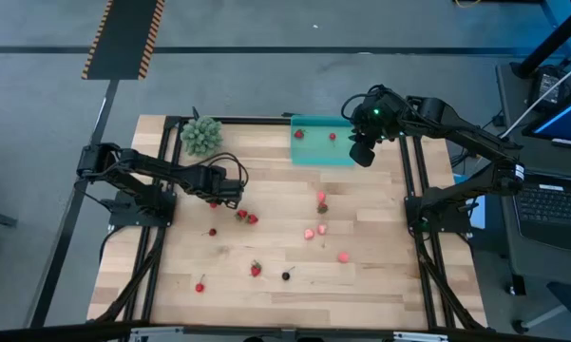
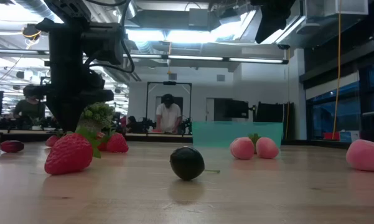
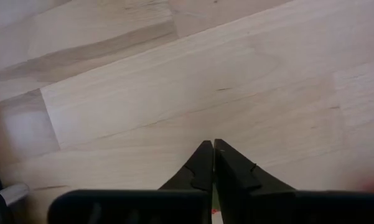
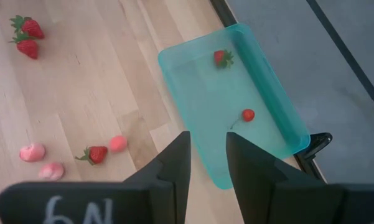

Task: Pick and placing Produce into tupperware
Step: Put the strawberry into the blue bin

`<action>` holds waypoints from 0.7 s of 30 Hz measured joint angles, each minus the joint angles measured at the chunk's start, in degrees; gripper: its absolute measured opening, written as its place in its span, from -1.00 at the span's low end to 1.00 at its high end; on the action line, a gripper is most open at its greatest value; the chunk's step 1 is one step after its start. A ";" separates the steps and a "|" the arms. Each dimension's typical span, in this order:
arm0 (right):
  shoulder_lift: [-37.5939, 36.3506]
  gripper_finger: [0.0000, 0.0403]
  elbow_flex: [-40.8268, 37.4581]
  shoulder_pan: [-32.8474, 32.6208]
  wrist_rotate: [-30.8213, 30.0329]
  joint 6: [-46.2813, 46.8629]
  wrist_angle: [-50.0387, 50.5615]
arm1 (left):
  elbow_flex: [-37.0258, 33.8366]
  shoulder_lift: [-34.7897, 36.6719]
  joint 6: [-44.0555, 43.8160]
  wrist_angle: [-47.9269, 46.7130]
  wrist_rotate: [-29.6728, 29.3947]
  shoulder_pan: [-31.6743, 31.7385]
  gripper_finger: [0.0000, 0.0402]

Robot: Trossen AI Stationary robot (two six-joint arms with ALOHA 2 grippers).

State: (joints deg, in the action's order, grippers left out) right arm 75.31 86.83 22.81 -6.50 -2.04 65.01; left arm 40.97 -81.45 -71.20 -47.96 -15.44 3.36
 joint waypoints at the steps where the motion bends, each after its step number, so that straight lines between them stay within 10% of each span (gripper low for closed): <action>1: 0.00 -0.48 0.00 0.00 0.00 -0.02 0.00 | 0.00 0.08 0.61 0.02 0.11 0.00 -0.99; 14: 0.00 -0.48 0.00 0.04 0.00 -3.67 -1.01 | 9.57 5.33 17.44 3.02 -4.77 1.85 -0.99; 21: 0.00 -0.48 0.00 0.04 0.00 -4.29 -1.69 | 13.03 4.75 40.18 28.85 -1.95 7.26 -1.00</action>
State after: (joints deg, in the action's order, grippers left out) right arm 75.31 86.83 22.85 -6.50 -6.33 63.32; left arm 54.00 -76.70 -31.02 -19.11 -17.39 10.61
